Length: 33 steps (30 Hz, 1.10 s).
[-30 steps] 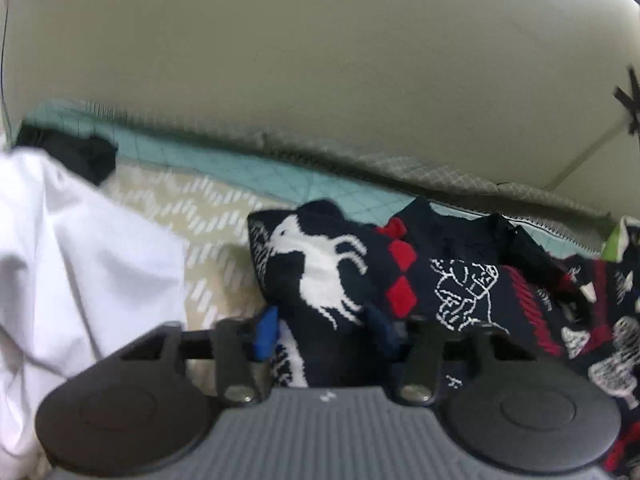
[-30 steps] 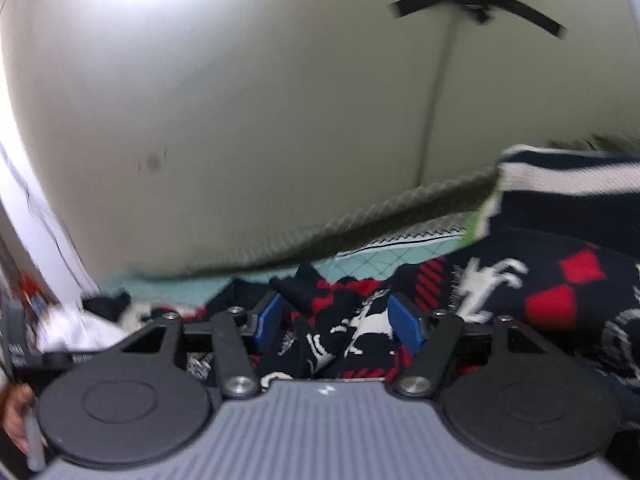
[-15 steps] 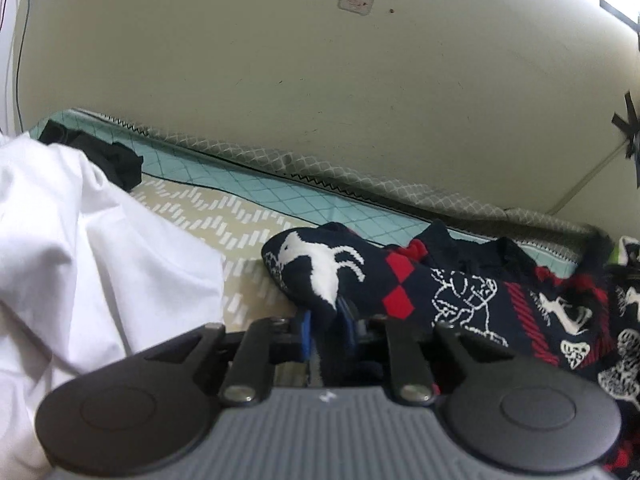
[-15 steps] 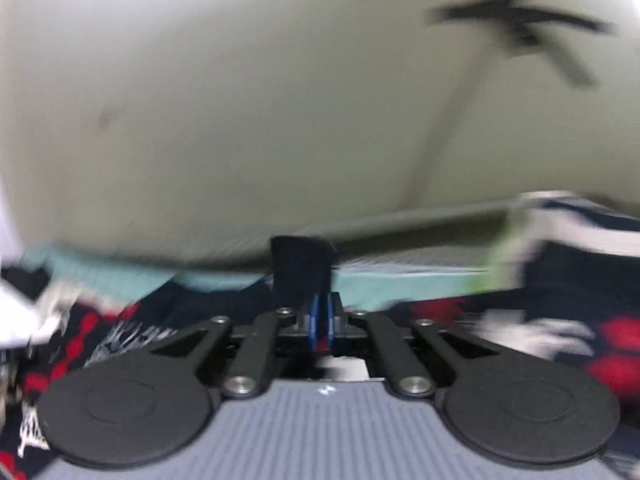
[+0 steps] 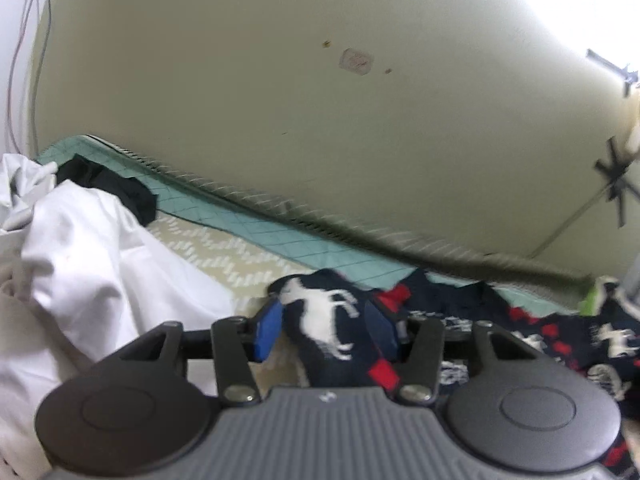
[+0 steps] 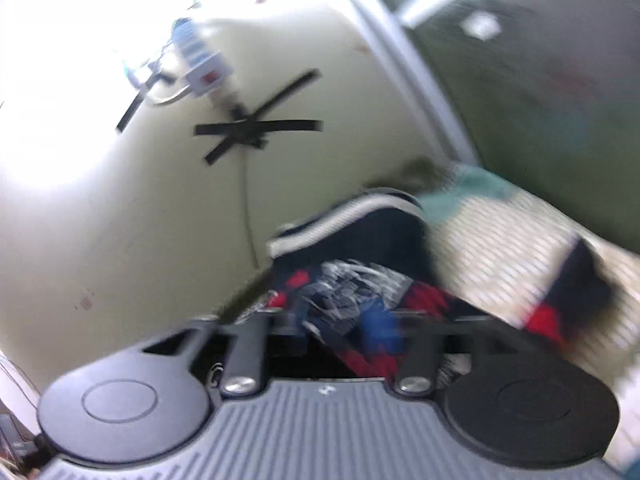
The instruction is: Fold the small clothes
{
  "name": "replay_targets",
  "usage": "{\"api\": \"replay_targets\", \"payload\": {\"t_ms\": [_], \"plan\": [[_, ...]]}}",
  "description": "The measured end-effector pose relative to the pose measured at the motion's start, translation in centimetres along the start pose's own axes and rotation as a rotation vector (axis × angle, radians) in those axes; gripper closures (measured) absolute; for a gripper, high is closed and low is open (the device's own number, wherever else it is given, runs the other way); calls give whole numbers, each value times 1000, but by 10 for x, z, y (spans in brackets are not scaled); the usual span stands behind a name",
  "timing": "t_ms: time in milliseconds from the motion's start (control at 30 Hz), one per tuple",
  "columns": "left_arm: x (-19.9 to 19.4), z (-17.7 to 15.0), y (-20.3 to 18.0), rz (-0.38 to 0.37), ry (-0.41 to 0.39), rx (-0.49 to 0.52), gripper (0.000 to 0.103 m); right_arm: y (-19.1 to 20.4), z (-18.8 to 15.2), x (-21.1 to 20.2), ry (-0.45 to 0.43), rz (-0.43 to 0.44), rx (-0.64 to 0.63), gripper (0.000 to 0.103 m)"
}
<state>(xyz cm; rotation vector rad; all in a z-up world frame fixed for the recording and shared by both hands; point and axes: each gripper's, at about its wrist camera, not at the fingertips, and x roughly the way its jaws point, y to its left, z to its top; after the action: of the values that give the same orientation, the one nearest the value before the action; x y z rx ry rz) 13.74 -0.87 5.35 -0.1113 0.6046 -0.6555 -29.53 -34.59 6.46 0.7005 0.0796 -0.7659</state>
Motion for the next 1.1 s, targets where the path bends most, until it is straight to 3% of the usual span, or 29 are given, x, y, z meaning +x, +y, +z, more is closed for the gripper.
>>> {"api": "replay_targets", "payload": {"t_ms": [167,333,467,500,533,567,667,833,933,1100], "plan": [[-2,-10,-22,-87,9,89,54,-56,-9,-39,-10,-26,261,48],[1,-22,-39,-101,26,185,52,-89,-16,-45,-7,-97,472,48],[8,-23,-38,-88,49,181,52,-93,-15,-28,30,-115,505,50],[9,-23,-37,-84,50,174,52,-90,-13,-20,24,-133,472,58],[9,-23,-35,-81,49,168,52,-86,-9,-12,29,-154,434,79],[9,-22,-32,-79,49,158,52,-82,-3,-6,35,-170,405,82],[6,-17,-22,-84,47,118,52,-34,31,-3,-71,-145,248,84],[-2,-7,-11,-111,23,52,52,98,74,11,-159,63,-107,84],[-11,1,-1,-103,-19,19,48,185,67,38,-103,220,-257,84],[-19,13,25,-84,-51,-76,48,304,-7,86,85,485,-449,84]]}}
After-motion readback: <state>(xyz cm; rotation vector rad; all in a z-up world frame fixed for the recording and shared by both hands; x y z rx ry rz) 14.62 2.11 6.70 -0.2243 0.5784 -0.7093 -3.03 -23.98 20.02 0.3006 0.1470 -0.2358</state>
